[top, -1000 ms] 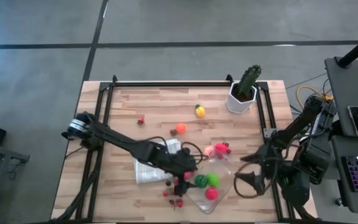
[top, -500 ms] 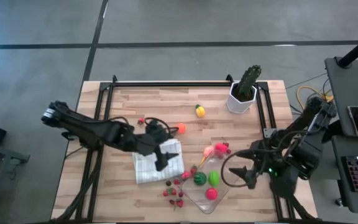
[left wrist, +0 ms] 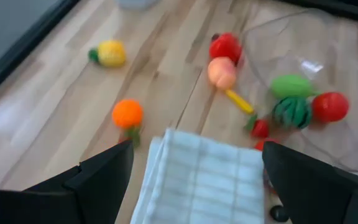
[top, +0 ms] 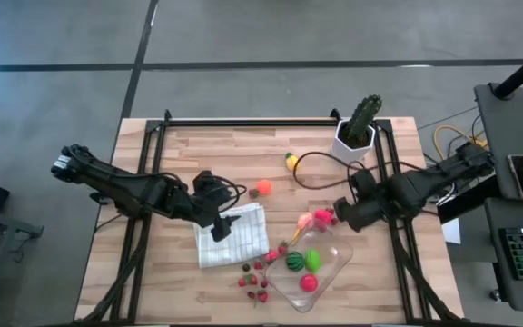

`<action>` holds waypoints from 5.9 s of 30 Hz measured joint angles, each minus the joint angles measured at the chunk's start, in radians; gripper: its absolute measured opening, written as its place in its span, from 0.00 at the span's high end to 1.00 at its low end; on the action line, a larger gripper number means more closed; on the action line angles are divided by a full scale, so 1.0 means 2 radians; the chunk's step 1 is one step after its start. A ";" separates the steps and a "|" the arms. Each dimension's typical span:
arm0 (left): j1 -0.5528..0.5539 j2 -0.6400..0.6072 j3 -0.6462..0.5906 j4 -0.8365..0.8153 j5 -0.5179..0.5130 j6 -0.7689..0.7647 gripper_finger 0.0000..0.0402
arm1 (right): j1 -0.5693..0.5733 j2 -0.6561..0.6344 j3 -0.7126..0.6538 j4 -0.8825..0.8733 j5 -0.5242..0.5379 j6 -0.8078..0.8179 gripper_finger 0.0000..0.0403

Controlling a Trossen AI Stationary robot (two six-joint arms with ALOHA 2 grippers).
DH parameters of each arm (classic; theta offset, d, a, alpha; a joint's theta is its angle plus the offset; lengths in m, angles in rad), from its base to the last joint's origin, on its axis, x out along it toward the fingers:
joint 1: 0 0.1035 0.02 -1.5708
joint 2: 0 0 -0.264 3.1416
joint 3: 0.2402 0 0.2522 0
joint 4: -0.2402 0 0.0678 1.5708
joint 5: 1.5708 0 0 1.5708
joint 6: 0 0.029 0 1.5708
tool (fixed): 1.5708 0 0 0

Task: Pick and placing Produce into tupperware
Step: Adjust the transparent bin

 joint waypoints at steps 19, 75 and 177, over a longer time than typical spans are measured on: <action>0.014 -0.149 -0.159 -0.005 -0.018 -0.103 0.15 | -0.082 -0.019 -0.202 0.194 -0.154 0.021 0.08; 0.016 -0.147 -0.177 0.006 -0.015 -0.116 0.15 | -0.076 0.020 -0.310 0.396 -0.211 -0.240 0.25; 0.022 -0.085 -0.174 0.042 -0.006 -0.116 0.15 | -0.100 -0.046 -0.192 0.404 -0.164 -0.385 0.54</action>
